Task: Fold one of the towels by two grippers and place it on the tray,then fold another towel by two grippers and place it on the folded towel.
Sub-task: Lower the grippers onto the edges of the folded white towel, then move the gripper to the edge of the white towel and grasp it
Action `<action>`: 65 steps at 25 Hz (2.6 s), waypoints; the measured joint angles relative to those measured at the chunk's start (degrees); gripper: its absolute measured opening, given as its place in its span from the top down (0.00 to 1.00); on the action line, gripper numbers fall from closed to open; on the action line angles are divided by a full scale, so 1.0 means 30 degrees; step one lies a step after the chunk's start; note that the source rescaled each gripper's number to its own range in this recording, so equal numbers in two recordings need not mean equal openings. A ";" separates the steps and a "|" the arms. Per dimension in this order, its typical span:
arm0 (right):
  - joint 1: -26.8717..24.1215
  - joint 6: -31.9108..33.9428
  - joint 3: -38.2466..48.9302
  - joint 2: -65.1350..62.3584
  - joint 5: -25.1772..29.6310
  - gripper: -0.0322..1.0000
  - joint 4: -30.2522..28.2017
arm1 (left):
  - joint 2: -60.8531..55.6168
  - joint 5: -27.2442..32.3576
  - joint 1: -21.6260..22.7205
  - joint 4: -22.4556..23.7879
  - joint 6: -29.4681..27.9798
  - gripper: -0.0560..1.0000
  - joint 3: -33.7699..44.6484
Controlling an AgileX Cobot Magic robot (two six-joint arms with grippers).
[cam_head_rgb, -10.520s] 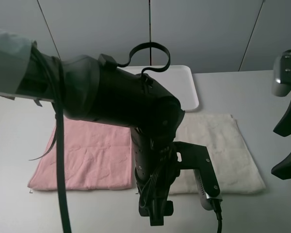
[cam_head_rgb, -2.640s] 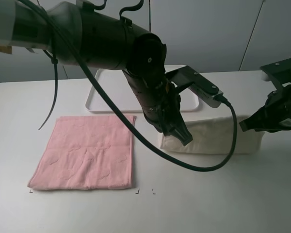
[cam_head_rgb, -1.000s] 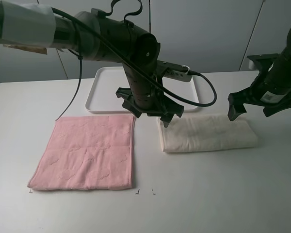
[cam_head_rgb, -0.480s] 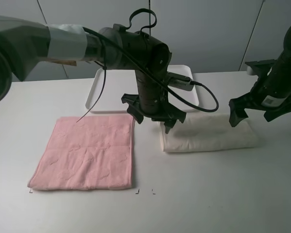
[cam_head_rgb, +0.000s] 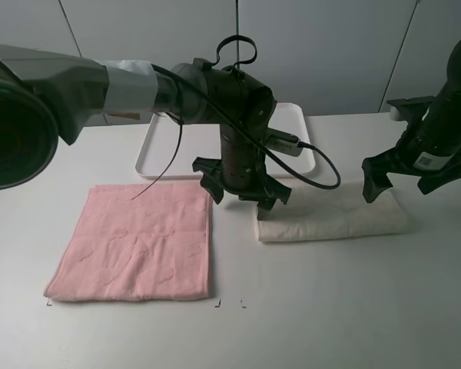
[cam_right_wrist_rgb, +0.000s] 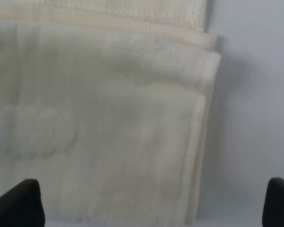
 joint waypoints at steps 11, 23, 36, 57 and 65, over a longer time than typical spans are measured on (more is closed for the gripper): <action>0.0000 0.0000 -0.0013 0.0125 -0.0070 0.00 0.0073 | 0.0332 0.0402 0.0000 -0.0037 -0.0033 0.04 -0.0436; -0.0173 -0.0648 -0.1665 0.2485 0.0167 0.00 0.0380 | 0.0332 0.0473 0.0000 -0.0108 0.0380 0.04 -0.0436; -0.2266 -0.1652 -0.2089 0.2991 0.0578 0.00 0.1801 | 0.0332 0.0473 0.0000 -0.0072 0.0394 0.04 -0.0436; -0.2266 -0.2690 -0.2204 0.4288 0.1021 0.41 0.3642 | 0.0332 0.0473 0.0000 -0.0042 0.0590 0.04 -0.0436; -0.2147 -0.2806 -0.2024 0.4331 0.0946 0.53 0.3944 | 0.0332 0.0437 0.0000 -0.0042 0.0631 0.04 -0.0436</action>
